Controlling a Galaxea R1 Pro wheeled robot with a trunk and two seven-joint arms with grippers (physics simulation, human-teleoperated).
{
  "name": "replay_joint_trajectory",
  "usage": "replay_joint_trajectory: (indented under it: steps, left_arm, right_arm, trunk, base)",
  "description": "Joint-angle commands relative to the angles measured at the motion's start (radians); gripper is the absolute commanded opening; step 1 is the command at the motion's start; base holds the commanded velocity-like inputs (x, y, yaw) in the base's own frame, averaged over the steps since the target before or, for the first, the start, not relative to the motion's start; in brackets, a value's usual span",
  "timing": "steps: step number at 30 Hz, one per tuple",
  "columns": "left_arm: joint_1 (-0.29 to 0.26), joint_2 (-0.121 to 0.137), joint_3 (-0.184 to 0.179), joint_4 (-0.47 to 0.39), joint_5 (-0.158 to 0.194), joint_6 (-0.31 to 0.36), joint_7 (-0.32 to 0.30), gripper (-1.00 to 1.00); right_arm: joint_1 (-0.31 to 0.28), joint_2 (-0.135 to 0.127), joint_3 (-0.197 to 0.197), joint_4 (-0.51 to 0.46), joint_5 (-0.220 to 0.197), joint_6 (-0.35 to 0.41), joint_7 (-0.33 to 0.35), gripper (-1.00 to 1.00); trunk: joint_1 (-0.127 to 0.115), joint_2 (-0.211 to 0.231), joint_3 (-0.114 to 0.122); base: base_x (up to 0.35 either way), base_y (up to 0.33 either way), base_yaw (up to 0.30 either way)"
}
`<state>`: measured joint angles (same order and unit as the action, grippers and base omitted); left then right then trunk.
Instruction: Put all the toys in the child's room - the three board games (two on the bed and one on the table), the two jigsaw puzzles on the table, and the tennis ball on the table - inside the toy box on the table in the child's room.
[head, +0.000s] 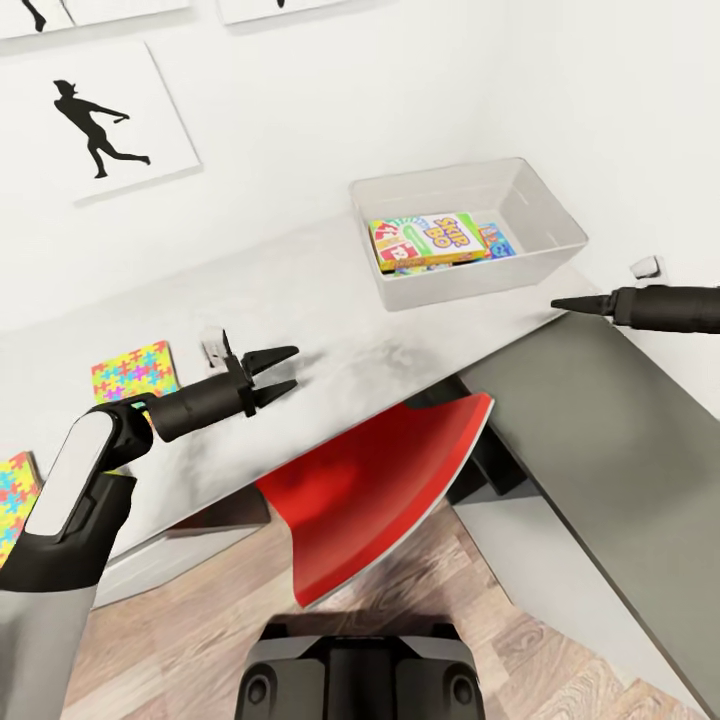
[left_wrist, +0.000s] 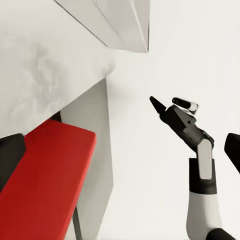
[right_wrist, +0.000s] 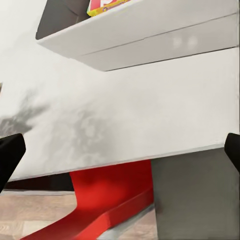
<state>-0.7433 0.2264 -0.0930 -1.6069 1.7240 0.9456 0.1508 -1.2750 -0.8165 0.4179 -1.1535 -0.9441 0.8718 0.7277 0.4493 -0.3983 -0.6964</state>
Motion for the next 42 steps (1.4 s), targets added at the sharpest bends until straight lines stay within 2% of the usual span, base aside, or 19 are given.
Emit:
replay_joint_trajectory:
  steps: [1, 4, 6, 7, 9, 12, 14, 15, 17, 18, 20, 21, 22, 23, 25, 26, 30, 36, 42]
  left_arm:
    - [0.008, -0.001, -0.008, -0.001, -0.008, 0.000, 0.010, 1.00]
    - [0.016, -0.003, -0.015, -0.001, -0.027, -0.002, 0.010, 1.00]
    - [0.029, -0.010, -0.029, -0.001, -0.066, -0.009, 0.011, 1.00]
    - [0.029, -0.010, -0.029, -0.001, -0.066, -0.009, 0.011, 1.00]
    - [0.038, -0.020, -0.040, -0.001, -0.110, -0.021, 0.013, 1.00]
    - [0.039, -0.031, -0.045, -0.001, -0.134, -0.026, 0.015, 1.00]
    - [0.038, -0.063, -0.058, -0.001, -0.185, -0.036, 0.032, 1.00]
    - [0.038, -0.063, -0.058, -0.001, -0.185, -0.036, 0.032, 1.00]
    - [0.028, -0.111, -0.072, -0.001, -0.234, -0.040, 0.078, 1.00]
    - [0.028, -0.111, -0.072, -0.001, -0.234, -0.040, 0.078, 1.00]
    - [0.016, -0.164, -0.088, -0.002, -0.274, -0.043, 0.159, 1.00]
    - [0.016, -0.164, -0.088, -0.002, -0.274, -0.043, 0.159, 1.00]
    - [0.010, -0.189, -0.097, -0.002, -0.288, -0.044, 0.208, 1.00]
    - [0.010, -0.189, -0.097, -0.002, -0.288, -0.044, 0.208, 1.00]
    - [0.002, -0.231, -0.116, -0.002, -0.308, -0.045, 0.302, 1.00]
    - [0.002, -0.231, -0.116, -0.002, -0.308, -0.045, 0.302, 1.00]
    - [-0.006, -0.267, -0.134, -0.002, -0.327, -0.047, 0.395, 1.00]
    - [-0.006, -0.283, -0.138, -0.002, -0.338, -0.049, 0.454, 1.00]
    - [0.001, -0.285, -0.123, -0.002, -0.343, -0.050, 0.478, 1.00]
  right_arm:
    - [0.017, 0.002, -0.010, -0.018, -0.003, 0.003, -0.025, 1.00]
    - [0.033, 0.006, -0.021, -0.038, -0.004, 0.003, -0.053, 1.00]
    - [0.061, 0.011, -0.038, -0.084, -0.005, 0.003, -0.112, 1.00]
    - [0.061, 0.011, -0.038, -0.084, -0.005, 0.003, -0.112, 1.00]
    - [0.083, 0.014, -0.050, -0.132, -0.008, 0.003, -0.172, 1.00]
    - [0.092, 0.015, -0.055, -0.155, -0.012, 0.004, -0.201, 1.00]
    - [0.108, 0.017, -0.062, -0.195, -0.026, 0.004, -0.253, 1.00]
    - [0.108, 0.017, -0.062, -0.195, -0.026, 0.004, -0.253, 1.00]
    - [0.117, 0.017, -0.067, -0.227, -0.049, 0.004, -0.299, 1.00]
    - [0.117, 0.017, -0.067, -0.227, -0.049, 0.004, -0.299, 1.00]
    - [0.124, 0.018, -0.070, -0.254, -0.078, 0.004, -0.339, 1.00]
    - [0.124, 0.018, -0.070, -0.254, -0.078, 0.004, -0.339, 1.00]
    - [0.127, 0.018, -0.071, -0.267, -0.093, 0.004, -0.358, 1.00]
    - [0.127, 0.018, -0.071, -0.267, -0.093, 0.004, -0.358, 1.00]
    - [0.132, 0.019, -0.073, -0.291, -0.120, 0.004, -0.395, 1.00]
    - [0.132, 0.019, -0.073, -0.291, -0.120, 0.004, -0.395, 1.00]
    - [0.141, 0.023, -0.074, -0.320, -0.150, 0.004, -0.452, 1.00]
    - [0.147, 0.036, -0.074, -0.347, -0.171, 0.004, -0.504, 1.00]
    - [0.157, 0.053, -0.074, -0.361, -0.179, 0.004, -0.527, 1.00]
  trunk:
    - [0.001, -0.002, 0.000]
    - [0.001, -0.002, 0.005]
    - [0.001, -0.002, 0.009]
    - [0.001, -0.002, 0.010]
    - [0.001, -0.002, 0.014]
    - [0.001, -0.002, 0.019]
    - [0.001, -0.002, 0.022]
    - [0.001, -0.002, 0.024]
    - [0.001, -0.002, 0.027]
    - [0.001, -0.002, 0.029]
    - [0.001, -0.002, 0.032]
    - [0.001, -0.002, 0.034]
    - [0.001, -0.002, 0.035]
    - [0.001, -0.002, 0.037]
    - [0.001, -0.002, 0.040]
    - [0.001, -0.002, 0.042]
    - [0.001, -0.002, 0.048]
    - [0.001, -0.002, 0.058]
    - [0.001, -0.002, 0.068]
  base:
    - [0.000, 0.000, 0.000]
    - [0.000, 0.000, 0.000]
    - [0.000, 0.000, 0.000]
    - [0.000, 0.000, 0.000]
    - [0.000, 0.000, 0.000]
    - [0.000, 0.000, 0.000]
    - [0.000, 0.000, 0.000]
    - [0.000, 0.000, 0.000]
    - [0.000, 0.000, 0.000]
    - [0.000, 0.000, 0.000]
    - [0.000, 0.000, 0.000]
    - [0.000, 0.000, 0.000]
    - [0.000, 0.000, 0.000]
    - [0.000, 0.000, 0.000]
    - [0.000, 0.000, 0.000]
    - [0.000, 0.000, 0.000]
    - [0.000, 0.000, 0.000]
    - [0.000, 0.000, 0.000]
    - [0.000, 0.000, 0.010]
